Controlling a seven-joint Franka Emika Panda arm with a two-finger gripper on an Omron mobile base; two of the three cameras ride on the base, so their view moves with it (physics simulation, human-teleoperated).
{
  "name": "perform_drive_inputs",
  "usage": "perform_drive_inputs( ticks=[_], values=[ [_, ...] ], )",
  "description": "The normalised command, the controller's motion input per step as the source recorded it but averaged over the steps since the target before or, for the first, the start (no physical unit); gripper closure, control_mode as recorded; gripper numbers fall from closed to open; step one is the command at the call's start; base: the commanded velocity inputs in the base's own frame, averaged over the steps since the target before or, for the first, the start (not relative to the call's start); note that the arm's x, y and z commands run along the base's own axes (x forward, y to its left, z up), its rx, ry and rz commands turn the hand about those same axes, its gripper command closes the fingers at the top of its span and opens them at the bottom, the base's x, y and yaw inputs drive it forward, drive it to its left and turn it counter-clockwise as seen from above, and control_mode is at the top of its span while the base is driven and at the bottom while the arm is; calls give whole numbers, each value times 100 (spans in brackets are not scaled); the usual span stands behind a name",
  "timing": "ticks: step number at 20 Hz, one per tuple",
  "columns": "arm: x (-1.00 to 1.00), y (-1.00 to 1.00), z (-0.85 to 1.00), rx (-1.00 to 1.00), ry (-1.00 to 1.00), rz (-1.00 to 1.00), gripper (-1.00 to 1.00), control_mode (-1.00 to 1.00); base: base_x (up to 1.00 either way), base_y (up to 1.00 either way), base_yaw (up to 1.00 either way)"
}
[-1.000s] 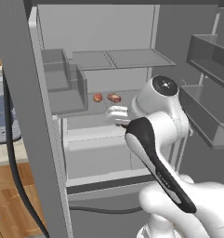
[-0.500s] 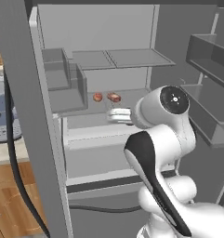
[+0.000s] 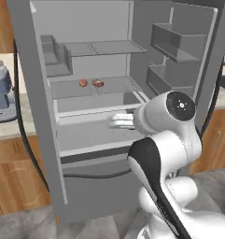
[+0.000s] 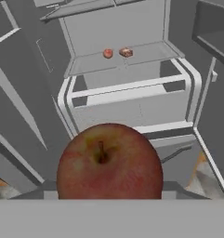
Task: Pick the peach and apple from the fridge and place them on the plate next to the blender to make a fruit smoothie.
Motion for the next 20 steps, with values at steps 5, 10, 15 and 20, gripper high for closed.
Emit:
perform_drive_inputs(
  ticks=[5,10,15,20],
  values=[
    [0,0,0,0,0,0,100,100,-93,0,-41],
    [0,0,0,0,0,0,100,100,-88,0,-47],
    [0,0,0,0,0,0,100,100,-82,0,-46],
    [0,0,0,0,0,0,100,100,-61,0,-57]
  ],
)
